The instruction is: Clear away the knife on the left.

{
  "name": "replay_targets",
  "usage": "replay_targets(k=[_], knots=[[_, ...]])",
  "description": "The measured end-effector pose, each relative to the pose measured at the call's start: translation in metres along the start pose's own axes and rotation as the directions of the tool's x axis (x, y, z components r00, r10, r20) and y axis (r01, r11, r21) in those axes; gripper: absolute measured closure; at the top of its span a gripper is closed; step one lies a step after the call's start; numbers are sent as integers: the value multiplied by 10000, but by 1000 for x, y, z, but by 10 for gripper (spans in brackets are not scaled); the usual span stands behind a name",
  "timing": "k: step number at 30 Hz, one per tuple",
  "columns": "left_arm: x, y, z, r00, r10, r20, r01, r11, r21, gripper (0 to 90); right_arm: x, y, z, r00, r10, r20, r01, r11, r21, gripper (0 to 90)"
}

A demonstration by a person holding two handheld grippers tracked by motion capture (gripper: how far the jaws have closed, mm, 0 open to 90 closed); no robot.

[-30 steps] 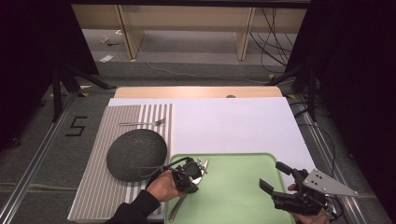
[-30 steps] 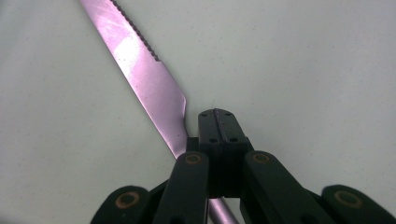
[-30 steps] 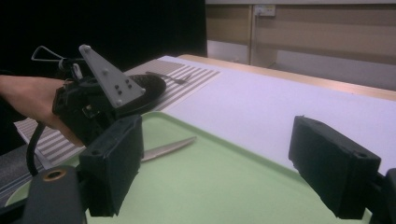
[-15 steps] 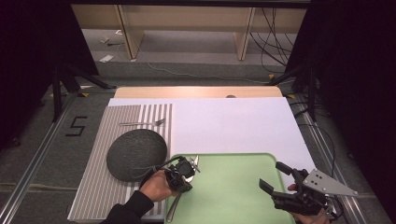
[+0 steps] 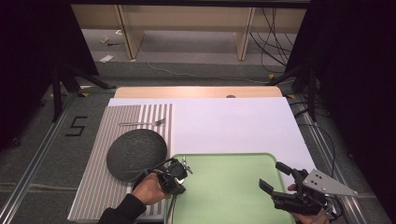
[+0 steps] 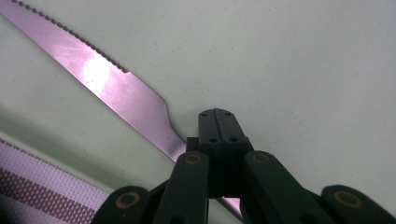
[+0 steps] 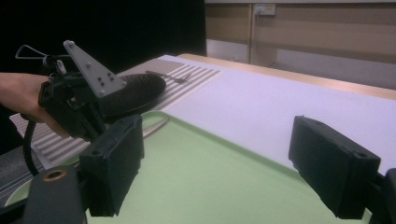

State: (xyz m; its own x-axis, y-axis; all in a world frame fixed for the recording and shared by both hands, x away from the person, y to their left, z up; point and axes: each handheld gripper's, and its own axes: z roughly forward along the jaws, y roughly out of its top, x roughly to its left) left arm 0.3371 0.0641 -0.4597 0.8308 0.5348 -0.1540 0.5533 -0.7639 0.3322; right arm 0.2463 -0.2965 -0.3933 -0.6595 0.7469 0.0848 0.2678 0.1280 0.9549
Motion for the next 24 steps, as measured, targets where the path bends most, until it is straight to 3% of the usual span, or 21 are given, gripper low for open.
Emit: replay_targets(k=[13, 24], knots=[[1, -5, -2, 10000, 80, 9, -80, 10000, -57, 886, 1, 0, 1, 10000, -19, -41, 19, 10000, -9, 189], [-3, -5, -2, 9972, 287, 685, -275, 9995, -179, 616, 1, 0, 1, 10000, -19, -51, 19, 10000, -11, 189]])
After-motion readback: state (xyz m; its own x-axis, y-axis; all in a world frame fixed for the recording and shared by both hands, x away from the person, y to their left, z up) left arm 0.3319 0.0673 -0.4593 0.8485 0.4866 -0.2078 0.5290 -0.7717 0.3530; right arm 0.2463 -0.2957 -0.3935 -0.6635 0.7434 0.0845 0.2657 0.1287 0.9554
